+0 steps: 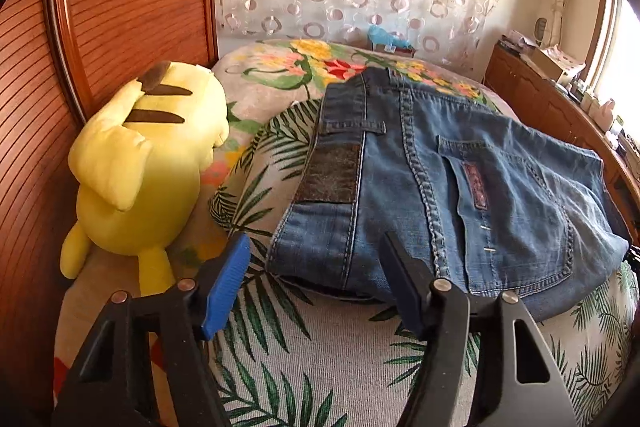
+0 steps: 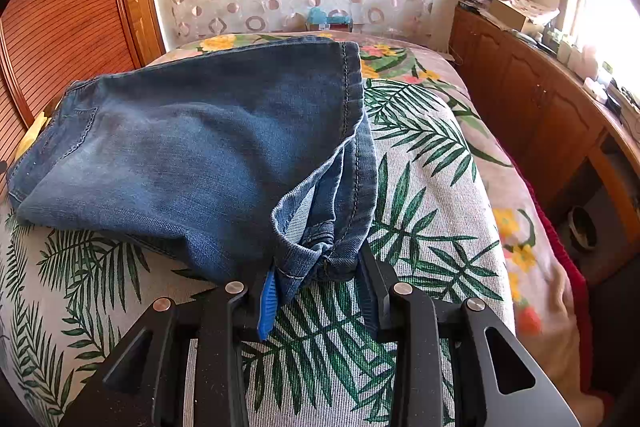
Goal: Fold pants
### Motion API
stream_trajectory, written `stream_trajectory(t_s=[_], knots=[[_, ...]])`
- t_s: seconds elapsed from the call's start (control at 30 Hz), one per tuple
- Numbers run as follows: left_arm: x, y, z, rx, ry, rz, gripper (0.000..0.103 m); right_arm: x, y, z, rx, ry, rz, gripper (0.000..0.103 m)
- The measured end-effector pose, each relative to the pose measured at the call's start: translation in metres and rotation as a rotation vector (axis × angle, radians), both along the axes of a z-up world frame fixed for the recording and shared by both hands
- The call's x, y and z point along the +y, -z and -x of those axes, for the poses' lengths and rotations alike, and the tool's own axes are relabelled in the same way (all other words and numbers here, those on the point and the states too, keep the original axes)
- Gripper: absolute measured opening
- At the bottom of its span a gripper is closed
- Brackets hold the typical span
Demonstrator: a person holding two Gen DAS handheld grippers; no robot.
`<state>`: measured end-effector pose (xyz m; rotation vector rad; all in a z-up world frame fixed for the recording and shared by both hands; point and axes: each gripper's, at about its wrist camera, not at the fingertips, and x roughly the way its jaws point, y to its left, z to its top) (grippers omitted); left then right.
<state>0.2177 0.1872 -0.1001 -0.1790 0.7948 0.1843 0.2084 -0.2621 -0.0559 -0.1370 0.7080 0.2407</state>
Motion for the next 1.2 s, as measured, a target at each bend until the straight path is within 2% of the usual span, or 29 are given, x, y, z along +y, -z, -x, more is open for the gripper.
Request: stream_trajectory(t_s=[0.13,0.27,0.4,0.5,0.63,0.73,0.77,0.8,0.87,0.9,0.97,1.0,1.2], knots=[[0.002,0.010,-0.011,0.058,-0.032,-0.023,0.068,0.000,0.000,0.000,0.000,0.000,0.000,0.035],[0.000,0.011,-0.012,0.075,-0.037,-0.023,0.068,0.000,-0.001,0.000,0.000,0.000,-0.001,0.035],[-0.006,0.013,-0.014,0.083,0.001,-0.059,0.068,0.000,-0.001,0.000,0.000,-0.001,-0.001,0.035],[0.000,0.015,-0.013,0.077,0.005,-0.028,0.068,0.000,-0.001,0.000,-0.001,-0.001,0.000,0.035],[0.011,0.018,-0.012,0.074,0.011,0.050,0.068,0.000,-0.001,-0.001,-0.001,-0.001,0.001,0.035],[0.009,0.018,-0.010,0.072,0.011,0.052,0.068,0.000,-0.001,-0.001,-0.001,-0.002,0.000,0.035],[0.007,0.018,-0.010,0.069,0.012,0.046,0.066,0.000,-0.001,-0.001,-0.002,-0.002,0.002,0.035],[0.006,0.018,-0.009,0.062,0.024,0.051,0.053,0.000,-0.001,-0.001,-0.002,-0.001,0.004,0.035],[0.003,0.017,-0.008,0.049,0.046,0.065,0.045,0.000,-0.001,-0.001,-0.002,-0.002,0.003,0.035],[0.000,0.016,-0.007,0.041,0.057,0.069,0.034,0.000,-0.001,-0.001,-0.002,-0.001,0.004,0.035],[-0.005,0.011,-0.005,0.014,0.083,0.056,0.025,0.001,-0.001,-0.001,-0.002,-0.011,-0.001,0.028],[-0.007,0.009,-0.005,0.011,0.089,0.043,0.022,0.001,-0.001,0.000,0.001,-0.027,-0.017,0.019],[-0.014,-0.028,0.009,-0.108,0.095,-0.013,0.014,0.000,-0.015,0.004,-0.061,-0.017,-0.027,0.014]])
